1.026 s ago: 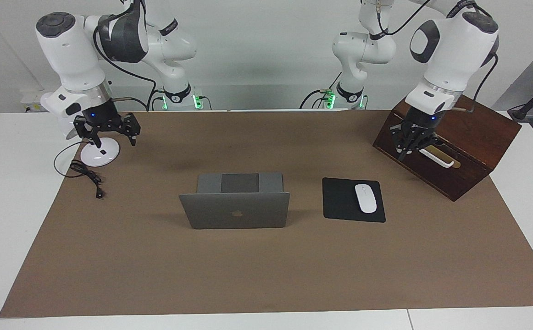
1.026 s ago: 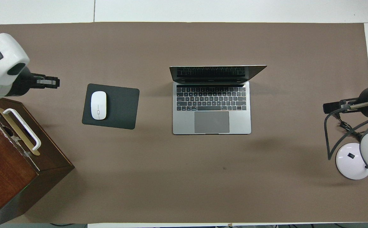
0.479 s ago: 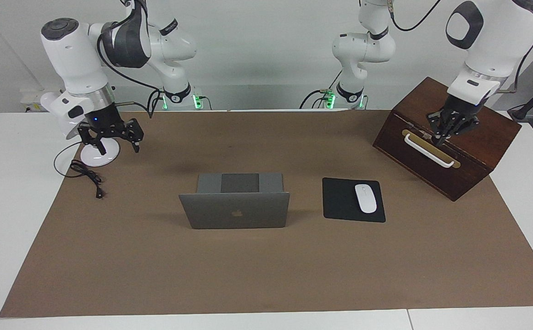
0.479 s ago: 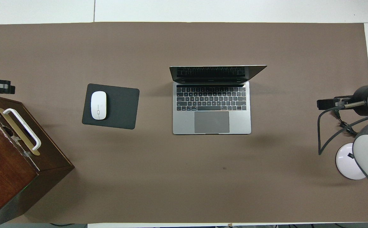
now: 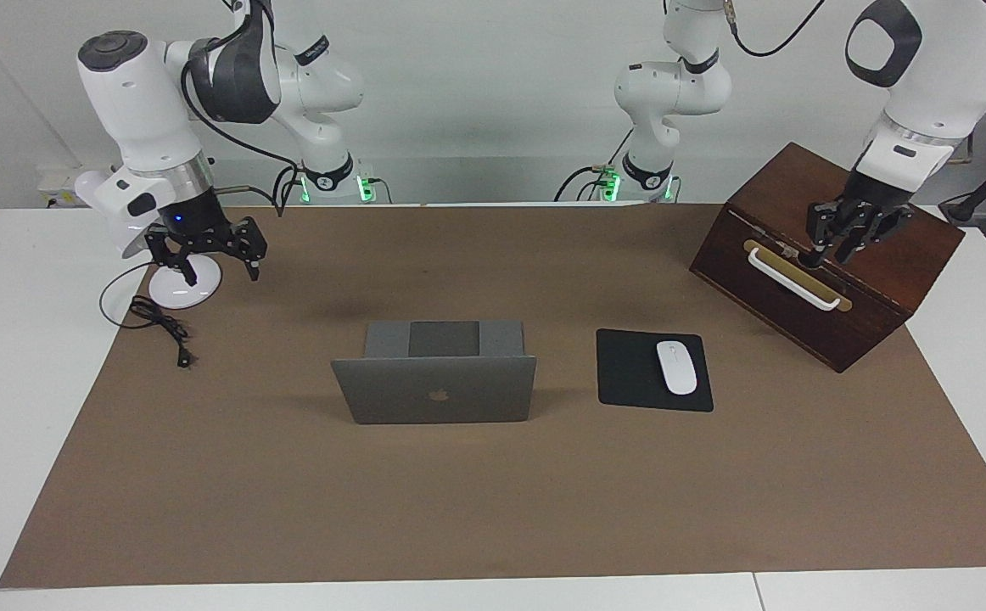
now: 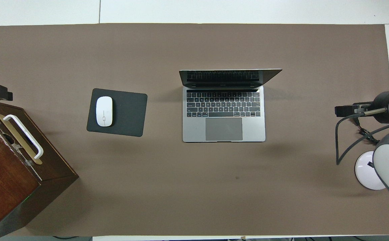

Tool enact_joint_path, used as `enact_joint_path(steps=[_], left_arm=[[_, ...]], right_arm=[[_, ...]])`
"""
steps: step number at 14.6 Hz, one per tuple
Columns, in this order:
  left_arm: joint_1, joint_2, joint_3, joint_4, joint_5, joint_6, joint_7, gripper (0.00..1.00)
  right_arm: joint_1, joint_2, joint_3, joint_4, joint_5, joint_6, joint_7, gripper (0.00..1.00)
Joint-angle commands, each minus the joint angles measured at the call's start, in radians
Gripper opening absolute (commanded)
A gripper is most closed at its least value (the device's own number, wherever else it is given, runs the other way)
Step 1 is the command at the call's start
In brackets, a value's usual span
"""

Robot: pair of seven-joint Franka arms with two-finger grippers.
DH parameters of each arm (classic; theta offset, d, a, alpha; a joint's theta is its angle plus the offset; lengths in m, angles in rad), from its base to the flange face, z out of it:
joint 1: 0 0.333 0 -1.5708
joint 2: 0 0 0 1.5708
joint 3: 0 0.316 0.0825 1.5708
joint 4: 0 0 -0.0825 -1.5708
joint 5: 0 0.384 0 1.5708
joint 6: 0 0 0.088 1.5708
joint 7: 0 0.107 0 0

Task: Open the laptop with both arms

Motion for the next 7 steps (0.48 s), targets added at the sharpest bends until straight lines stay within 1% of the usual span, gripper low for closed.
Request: enact_joint_path(steps=[1, 7], left_arm=[[0.003, 0.019, -0.005, 0.038, 0.006, -0.028, -0.028, 1.0], [0.005, 0.008, -0.003, 0.024, 0.012, -0.015, -0.025, 1.0]], right_arm=[[-0.005, 0.005, 0.005, 0.058, 0.015, -0.11, -0.004, 1.0], [-0.009, 0.038, 0.005, 0.144, 0.012, -0.227, -0.004, 1.0]])
